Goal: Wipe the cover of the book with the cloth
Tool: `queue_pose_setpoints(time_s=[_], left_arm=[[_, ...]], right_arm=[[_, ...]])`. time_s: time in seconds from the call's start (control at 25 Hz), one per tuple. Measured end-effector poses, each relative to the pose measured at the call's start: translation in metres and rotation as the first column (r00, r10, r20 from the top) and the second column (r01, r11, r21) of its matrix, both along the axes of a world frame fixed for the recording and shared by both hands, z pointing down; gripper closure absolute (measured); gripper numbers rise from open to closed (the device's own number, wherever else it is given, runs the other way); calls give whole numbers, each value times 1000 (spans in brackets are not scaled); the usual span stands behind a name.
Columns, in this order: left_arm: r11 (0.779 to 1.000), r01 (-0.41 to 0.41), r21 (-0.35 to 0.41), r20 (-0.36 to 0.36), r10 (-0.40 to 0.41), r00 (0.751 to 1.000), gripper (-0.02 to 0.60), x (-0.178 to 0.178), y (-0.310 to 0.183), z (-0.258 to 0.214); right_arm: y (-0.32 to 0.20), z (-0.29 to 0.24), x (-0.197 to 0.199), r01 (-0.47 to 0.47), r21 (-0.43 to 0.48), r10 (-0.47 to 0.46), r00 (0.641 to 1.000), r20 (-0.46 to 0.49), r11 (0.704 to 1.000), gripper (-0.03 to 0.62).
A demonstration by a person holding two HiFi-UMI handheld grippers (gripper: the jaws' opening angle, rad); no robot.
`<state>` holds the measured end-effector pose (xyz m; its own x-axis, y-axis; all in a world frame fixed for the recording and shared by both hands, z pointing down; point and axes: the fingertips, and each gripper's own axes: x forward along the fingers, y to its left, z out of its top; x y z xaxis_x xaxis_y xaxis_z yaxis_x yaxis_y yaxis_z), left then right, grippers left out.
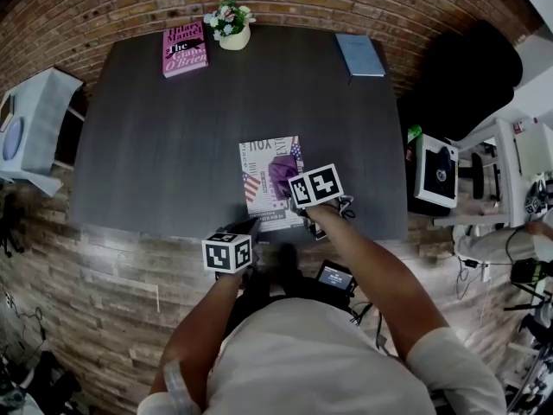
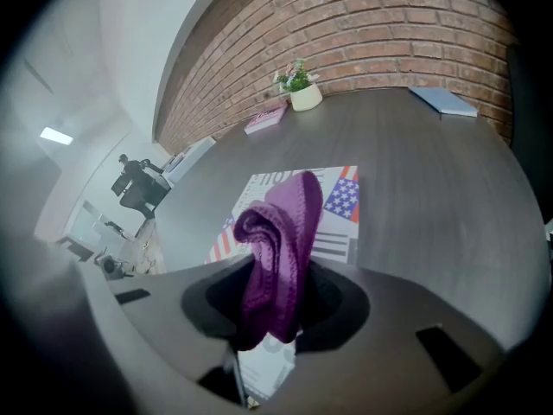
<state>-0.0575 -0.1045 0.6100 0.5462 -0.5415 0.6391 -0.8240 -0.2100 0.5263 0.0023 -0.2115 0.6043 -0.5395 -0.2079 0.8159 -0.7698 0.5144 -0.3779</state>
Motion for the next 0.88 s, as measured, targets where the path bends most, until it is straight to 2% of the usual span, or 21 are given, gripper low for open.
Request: queue_pose_setpoints(time_s=[0.4, 0.88], left_arm=[[1000, 6, 3, 3, -6, 1000, 575, 0, 0, 0], [1000, 4, 7, 5, -4, 1000, 575, 1, 0, -1]], right_arm=[[-10, -3, 47, -55, 39, 57, 997, -52, 998, 468], [-13, -5, 72, -67, 72, 75, 991, -113, 995, 468]])
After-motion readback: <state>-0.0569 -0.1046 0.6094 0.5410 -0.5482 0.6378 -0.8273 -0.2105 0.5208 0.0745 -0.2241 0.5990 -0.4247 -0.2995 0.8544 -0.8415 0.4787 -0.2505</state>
